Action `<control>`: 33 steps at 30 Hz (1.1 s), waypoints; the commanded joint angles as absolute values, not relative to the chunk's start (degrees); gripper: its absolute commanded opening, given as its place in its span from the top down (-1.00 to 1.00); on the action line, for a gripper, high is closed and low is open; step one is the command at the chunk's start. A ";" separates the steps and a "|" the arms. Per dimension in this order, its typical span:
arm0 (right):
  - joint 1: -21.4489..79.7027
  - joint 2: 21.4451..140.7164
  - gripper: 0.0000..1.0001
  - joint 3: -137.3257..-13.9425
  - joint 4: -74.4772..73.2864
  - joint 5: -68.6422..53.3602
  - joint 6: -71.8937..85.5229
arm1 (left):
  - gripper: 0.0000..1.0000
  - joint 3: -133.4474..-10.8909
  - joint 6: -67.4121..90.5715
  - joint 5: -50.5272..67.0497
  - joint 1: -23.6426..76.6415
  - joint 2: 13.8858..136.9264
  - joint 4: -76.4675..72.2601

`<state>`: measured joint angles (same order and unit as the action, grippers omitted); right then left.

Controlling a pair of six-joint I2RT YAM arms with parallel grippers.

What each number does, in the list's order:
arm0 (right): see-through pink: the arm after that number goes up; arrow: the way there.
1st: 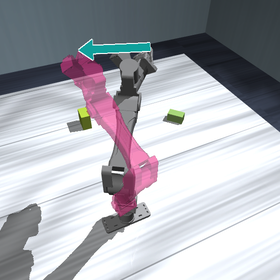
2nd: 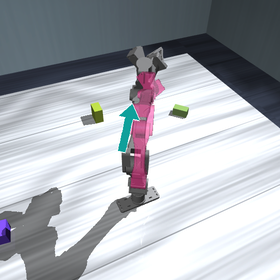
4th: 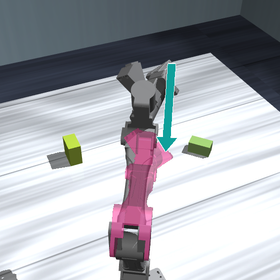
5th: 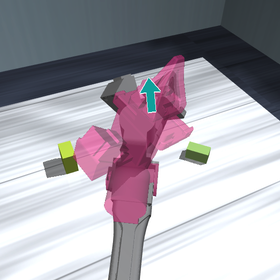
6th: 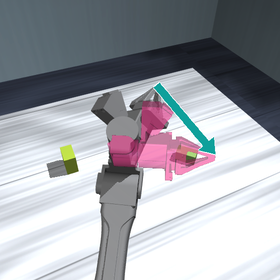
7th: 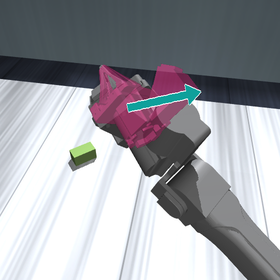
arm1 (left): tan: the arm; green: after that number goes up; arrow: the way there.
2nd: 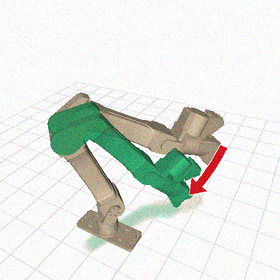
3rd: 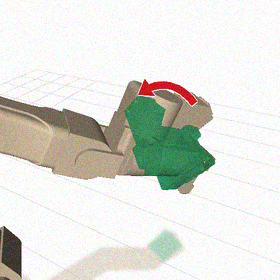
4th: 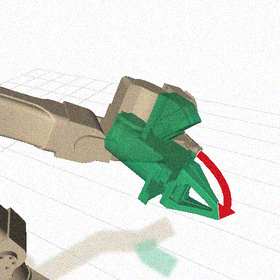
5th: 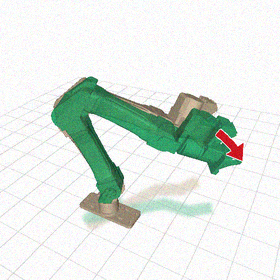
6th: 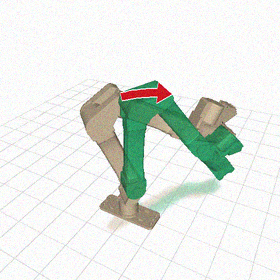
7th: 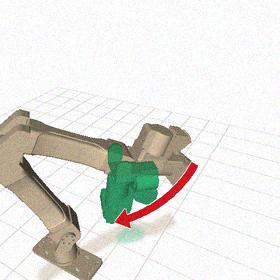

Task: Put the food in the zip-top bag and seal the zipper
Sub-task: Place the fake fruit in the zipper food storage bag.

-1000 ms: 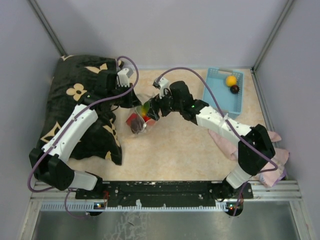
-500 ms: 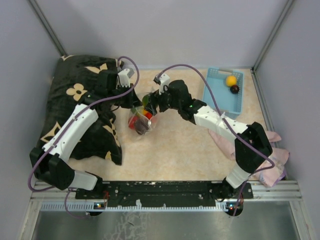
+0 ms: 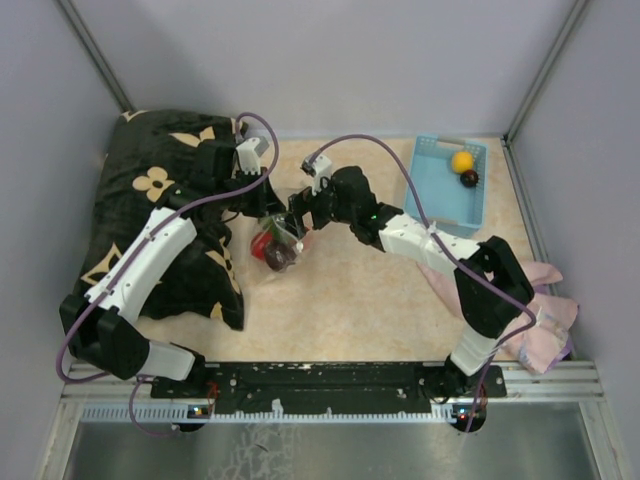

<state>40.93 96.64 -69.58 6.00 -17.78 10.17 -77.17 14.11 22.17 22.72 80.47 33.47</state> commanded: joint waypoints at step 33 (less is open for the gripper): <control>41.48 82.53 0.04 -61.98 -2.73 2.63 5.08 | 1.00 -77.13 14.23 23.56 22.47 80.02 32.17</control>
